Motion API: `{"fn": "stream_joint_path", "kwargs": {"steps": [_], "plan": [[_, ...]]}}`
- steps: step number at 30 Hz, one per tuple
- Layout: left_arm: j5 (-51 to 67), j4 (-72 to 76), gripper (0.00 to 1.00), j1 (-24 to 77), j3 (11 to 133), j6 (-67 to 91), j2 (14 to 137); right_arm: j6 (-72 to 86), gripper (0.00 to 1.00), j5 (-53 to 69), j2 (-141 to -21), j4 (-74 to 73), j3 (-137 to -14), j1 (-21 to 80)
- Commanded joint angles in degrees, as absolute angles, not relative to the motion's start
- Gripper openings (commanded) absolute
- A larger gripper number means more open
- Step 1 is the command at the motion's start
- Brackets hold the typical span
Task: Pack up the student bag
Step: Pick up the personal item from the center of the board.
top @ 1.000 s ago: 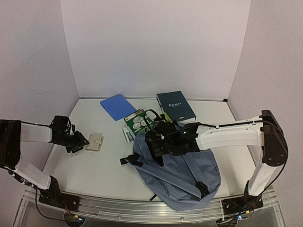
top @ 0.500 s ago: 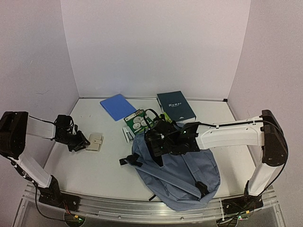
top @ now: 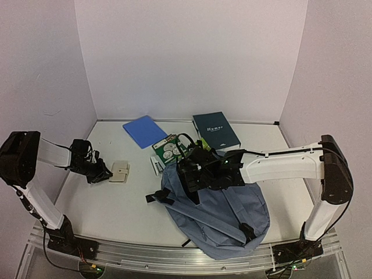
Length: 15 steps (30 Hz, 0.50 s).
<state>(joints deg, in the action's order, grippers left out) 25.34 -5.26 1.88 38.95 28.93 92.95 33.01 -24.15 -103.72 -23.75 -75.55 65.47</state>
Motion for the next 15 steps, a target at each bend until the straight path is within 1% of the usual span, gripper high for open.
{"fn": "stream_joint_path", "kwargs": {"steps": [1,5,9,15], "plan": [[27.76,-3.63,0.09,1.67,39.28,27.94,93.39,32.85,0.0,-24.76,-103.91,-21.61,-78.54,65.34],[30.78,-2.01,0.01,1.67,38.19,28.59,91.81,32.85,0.0,-25.15,-103.97,-21.62,-78.58,65.36],[34.51,-0.25,0.0,1.67,36.38,30.51,88.72,33.53,0.0,-25.13,-103.85,-21.62,-78.45,64.84],[40.05,1.91,0.0,1.74,34.24,34.21,79.79,34.97,0.0,-23.79,-103.45,-21.48,-77.9,63.3]]}}
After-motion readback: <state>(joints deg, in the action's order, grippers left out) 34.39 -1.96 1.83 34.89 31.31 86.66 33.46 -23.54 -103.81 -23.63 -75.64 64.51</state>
